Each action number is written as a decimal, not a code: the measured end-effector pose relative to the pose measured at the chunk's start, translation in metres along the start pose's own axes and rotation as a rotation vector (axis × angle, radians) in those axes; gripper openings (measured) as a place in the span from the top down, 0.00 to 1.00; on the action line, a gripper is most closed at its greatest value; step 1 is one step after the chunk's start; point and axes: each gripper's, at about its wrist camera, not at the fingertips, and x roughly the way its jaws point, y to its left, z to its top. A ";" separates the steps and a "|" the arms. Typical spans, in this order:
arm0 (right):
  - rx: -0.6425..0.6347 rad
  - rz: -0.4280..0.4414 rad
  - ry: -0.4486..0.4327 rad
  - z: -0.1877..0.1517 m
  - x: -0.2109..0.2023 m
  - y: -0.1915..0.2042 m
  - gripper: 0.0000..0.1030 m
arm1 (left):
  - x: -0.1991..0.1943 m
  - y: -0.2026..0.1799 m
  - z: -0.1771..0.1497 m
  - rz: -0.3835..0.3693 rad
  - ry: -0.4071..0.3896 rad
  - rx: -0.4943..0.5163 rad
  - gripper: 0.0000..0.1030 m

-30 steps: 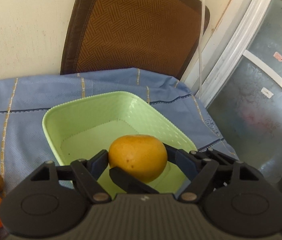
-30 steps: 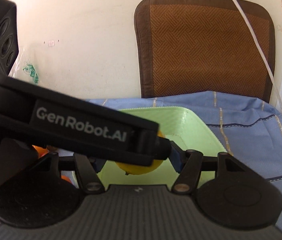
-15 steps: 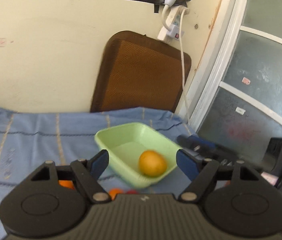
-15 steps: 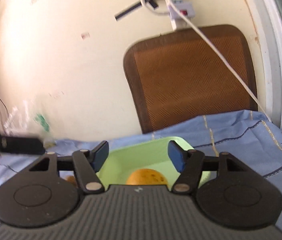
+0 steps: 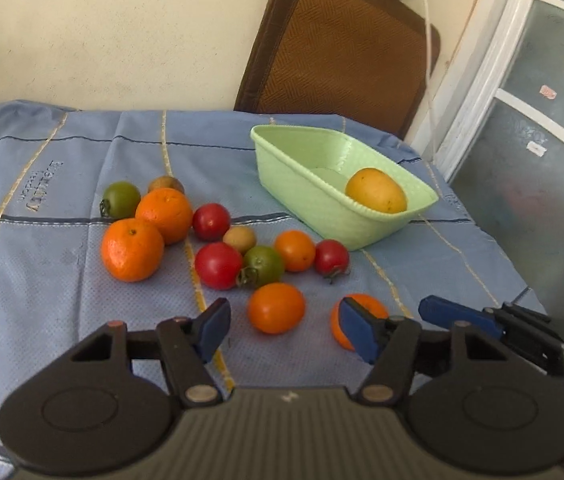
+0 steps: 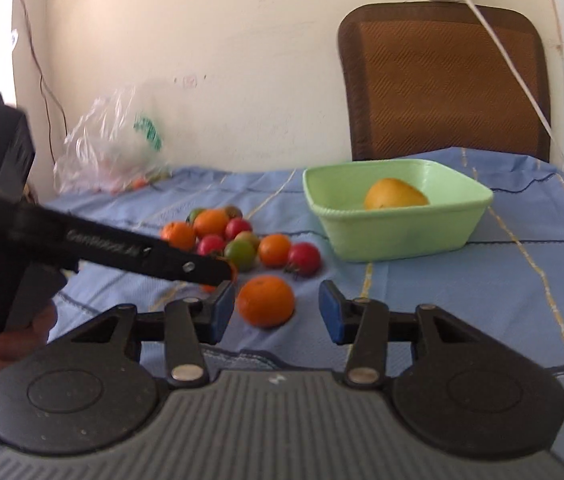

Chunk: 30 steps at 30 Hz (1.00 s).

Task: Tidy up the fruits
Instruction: 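Grasp an orange with the left tool while the right tool grasps another orange, then lower both oranges into the green bowl and open both tools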

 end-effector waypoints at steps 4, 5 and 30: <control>-0.011 -0.004 0.041 -0.002 0.017 0.003 0.52 | 0.004 0.001 -0.002 0.000 0.000 -0.002 0.68; -0.009 -0.001 0.051 -0.002 0.020 0.003 0.52 | 0.003 0.001 -0.003 -0.004 -0.001 -0.005 0.68; -0.102 0.052 0.112 -0.006 0.037 0.044 0.59 | -0.047 0.026 -0.040 0.082 -0.088 0.043 0.68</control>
